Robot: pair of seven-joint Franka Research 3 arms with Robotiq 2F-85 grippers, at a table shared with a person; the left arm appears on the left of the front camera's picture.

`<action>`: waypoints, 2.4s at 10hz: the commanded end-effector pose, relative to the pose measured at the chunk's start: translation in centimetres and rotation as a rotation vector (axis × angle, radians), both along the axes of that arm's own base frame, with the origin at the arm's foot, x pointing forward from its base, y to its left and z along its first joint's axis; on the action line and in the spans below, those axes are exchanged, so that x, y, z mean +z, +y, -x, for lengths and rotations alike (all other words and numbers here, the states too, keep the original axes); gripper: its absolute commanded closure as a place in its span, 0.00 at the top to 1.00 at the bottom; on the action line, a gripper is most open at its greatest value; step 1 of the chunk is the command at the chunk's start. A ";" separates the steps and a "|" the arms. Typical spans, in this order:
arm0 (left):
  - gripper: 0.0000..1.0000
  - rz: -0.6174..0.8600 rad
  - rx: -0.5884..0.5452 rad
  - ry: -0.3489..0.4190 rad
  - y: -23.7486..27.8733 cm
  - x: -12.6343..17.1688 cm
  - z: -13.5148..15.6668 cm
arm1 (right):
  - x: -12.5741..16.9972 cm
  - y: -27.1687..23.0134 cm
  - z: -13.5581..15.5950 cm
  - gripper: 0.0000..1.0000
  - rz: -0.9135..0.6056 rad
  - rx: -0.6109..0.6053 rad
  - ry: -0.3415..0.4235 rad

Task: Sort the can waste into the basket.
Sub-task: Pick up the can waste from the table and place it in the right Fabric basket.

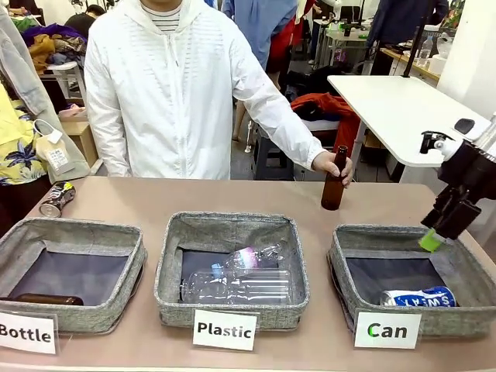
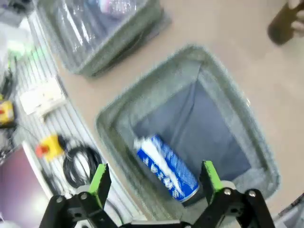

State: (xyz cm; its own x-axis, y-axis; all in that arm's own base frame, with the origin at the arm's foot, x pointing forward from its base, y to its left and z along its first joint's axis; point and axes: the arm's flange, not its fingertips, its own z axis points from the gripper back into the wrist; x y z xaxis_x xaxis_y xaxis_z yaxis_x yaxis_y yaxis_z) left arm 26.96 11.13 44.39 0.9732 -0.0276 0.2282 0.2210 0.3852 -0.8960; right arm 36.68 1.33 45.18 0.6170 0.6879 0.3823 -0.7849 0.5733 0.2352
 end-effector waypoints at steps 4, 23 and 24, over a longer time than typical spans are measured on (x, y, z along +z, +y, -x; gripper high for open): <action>1.00 0.003 -0.007 0.005 0.2 0.0 0.3 | -6.3 -10.1 5.2 1.00 -0.830 -0.123 -0.306; 1.00 -0.147 0.367 -0.027 11.7 9.3 1.8 | -6.6 -15.3 3.9 1.00 -0.995 -0.226 -0.282; 1.00 -0.167 0.493 -0.037 14.3 10.8 4.4 | -6.6 -15.3 3.9 1.00 -0.995 -0.226 -0.282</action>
